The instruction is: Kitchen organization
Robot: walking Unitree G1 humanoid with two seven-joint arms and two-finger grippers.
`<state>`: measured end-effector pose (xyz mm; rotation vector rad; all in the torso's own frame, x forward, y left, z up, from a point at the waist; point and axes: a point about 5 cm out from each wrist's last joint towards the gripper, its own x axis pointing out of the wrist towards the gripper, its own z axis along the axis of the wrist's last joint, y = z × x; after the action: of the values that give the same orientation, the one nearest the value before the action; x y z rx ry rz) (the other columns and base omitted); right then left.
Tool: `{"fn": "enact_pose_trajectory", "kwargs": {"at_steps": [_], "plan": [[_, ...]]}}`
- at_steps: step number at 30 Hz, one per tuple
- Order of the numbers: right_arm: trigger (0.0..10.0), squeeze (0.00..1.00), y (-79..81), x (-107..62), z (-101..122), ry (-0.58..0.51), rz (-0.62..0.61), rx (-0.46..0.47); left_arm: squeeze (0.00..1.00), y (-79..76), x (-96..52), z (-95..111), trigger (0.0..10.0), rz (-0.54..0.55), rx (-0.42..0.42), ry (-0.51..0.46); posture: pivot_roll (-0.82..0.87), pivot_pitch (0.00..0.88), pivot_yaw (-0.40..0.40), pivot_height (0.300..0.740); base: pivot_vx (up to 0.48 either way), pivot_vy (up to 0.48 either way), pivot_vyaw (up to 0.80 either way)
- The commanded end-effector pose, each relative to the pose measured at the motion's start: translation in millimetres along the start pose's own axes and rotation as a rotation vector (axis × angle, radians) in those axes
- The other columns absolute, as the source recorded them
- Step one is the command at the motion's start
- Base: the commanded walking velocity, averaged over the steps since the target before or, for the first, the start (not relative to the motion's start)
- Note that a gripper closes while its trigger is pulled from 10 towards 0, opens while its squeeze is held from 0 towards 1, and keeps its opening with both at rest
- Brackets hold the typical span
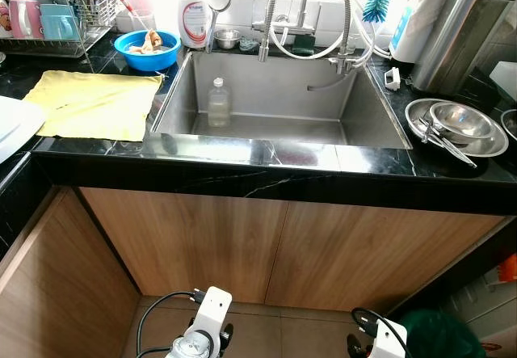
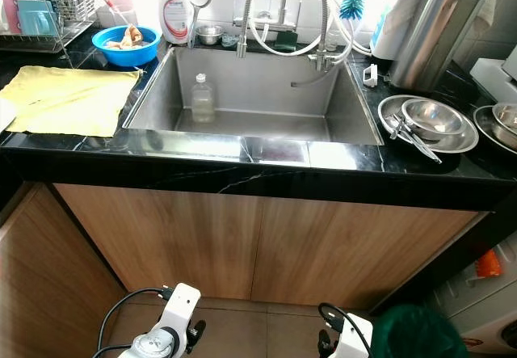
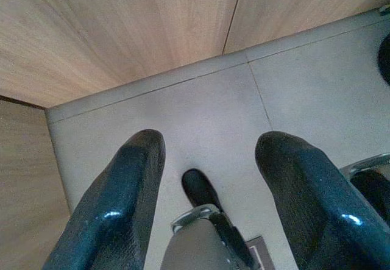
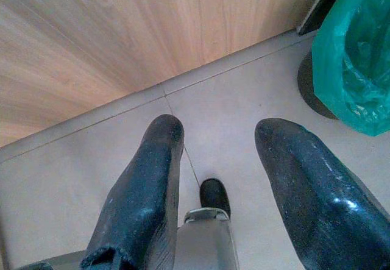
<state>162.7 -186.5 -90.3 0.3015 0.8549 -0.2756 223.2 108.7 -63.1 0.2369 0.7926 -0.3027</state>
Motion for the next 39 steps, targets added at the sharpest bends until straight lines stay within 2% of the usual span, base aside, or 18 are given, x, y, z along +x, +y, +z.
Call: {"fn": "enact_pose_trajectory", "kwargs": {"at_steps": [1,6,10,12,21,39], "plan": [[10.0,0.00,-2.1,-0.2,0.3,-0.003,-0.006,0.004,0.00,-0.9,-0.2,-2.5,10.0,0.000,0.019,0.016,0.04,0.000,-0.072,0.740,0.000,0.000,0.00],[10.0,0.00,-1.7,-0.2,1.0,-0.009,0.001,-0.008,0.00,-0.9,-0.3,-2.9,10.0,0.002,0.020,0.017,0.04,0.000,-0.072,0.740,0.244,0.000,0.00],[10.0,0.00,-1.6,-0.3,1.3,-0.013,0.004,-0.018,0.00,-1.0,-0.3,-3.2,10.0,0.001,0.021,0.019,0.03,0.000,-0.071,0.740,0.263,0.000,0.74],[10.0,0.00,-1.8,-0.5,0.1,-0.011,-0.004,0.014,0.00,-1.1,-0.4,-3.4,10.0,0.000,0.022,0.020,0.03,0.000,-0.071,0.740,0.285,0.000,0.35],[10.0,0.00,-2.0,-0.8,-0.9,-0.008,-0.006,0.017,0.00,-1.2,-0.5,-3.6,10.0,-0.001,0.023,0.017,0.03,0.000,-0.071,0.740,0.288,0.000,0.00],[10.0,0.00,-2.7,-0.5,-0.1,-0.004,-0.009,0.002,0.00,-1.1,-0.4,-2.6,10.0,0.006,0.015,0.010,0.02,0.000,-0.076,0.740,0.000,0.000,0.00]]}}
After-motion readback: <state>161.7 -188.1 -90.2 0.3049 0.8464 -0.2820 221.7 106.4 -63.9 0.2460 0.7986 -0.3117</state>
